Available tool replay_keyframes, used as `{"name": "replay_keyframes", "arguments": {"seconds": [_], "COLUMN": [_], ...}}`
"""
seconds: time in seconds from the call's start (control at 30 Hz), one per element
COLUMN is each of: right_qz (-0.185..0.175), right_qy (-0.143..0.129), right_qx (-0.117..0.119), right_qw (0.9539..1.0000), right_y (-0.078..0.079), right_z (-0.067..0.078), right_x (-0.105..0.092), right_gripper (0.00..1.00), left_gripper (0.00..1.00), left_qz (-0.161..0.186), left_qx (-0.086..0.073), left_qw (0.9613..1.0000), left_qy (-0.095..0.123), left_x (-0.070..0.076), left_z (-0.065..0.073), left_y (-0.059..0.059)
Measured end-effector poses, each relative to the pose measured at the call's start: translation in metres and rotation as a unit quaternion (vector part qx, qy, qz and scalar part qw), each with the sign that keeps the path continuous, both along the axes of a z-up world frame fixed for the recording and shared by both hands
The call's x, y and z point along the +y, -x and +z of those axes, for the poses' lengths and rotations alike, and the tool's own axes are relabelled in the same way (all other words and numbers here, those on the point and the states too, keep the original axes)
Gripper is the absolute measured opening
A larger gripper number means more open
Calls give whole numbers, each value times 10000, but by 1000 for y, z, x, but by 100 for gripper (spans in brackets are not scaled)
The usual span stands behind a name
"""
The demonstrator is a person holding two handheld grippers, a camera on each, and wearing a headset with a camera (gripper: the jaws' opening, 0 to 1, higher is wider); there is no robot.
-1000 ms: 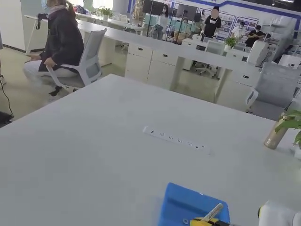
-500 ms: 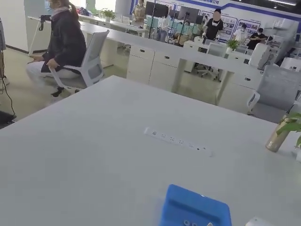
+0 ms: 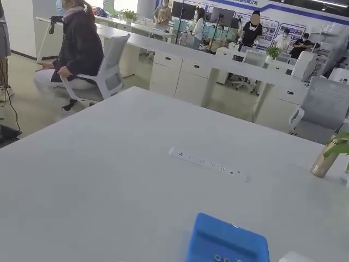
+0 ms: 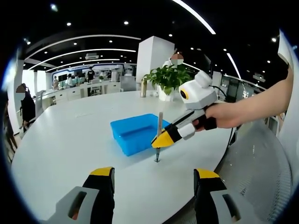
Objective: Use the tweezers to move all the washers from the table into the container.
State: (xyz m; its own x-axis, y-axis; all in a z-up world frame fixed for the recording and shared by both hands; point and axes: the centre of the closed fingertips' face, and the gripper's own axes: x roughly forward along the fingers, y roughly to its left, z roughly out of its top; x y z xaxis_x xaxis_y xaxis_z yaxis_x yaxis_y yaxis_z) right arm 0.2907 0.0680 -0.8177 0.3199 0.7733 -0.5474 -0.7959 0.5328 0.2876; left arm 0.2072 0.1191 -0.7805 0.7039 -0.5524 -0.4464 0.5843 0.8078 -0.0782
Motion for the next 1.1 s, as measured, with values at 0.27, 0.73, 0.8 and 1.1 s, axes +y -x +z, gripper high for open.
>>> {"name": "replay_keyframes", "arguments": {"seconds": [0.27, 0.73, 0.8, 1.1], "right_qz": [661, 980, 773, 479], "right_qy": [477, 764, 609, 149], "right_qx": [-613, -1125, -879, -839], "right_qw": [9948, 9858, 9913, 9952], "right_y": [9, 17, 13, -2], "right_z": [-3, -4, -4, 26], "right_x": [7, 5, 2, -4], "right_gripper": [5, 3, 3, 3], "left_gripper": [69, 69, 69, 69], "left_qz": [7, 8, 9, 16], "left_qx": [-10, -1, -14, -19], "left_qw": [10000, 10000, 10000, 10000], "left_qy": [7, 2, 4, 23], "left_x": [0, 0, 0, 0], "left_z": [1, 0, 0, 1], "left_y": [0, -1, -1, -1]}}
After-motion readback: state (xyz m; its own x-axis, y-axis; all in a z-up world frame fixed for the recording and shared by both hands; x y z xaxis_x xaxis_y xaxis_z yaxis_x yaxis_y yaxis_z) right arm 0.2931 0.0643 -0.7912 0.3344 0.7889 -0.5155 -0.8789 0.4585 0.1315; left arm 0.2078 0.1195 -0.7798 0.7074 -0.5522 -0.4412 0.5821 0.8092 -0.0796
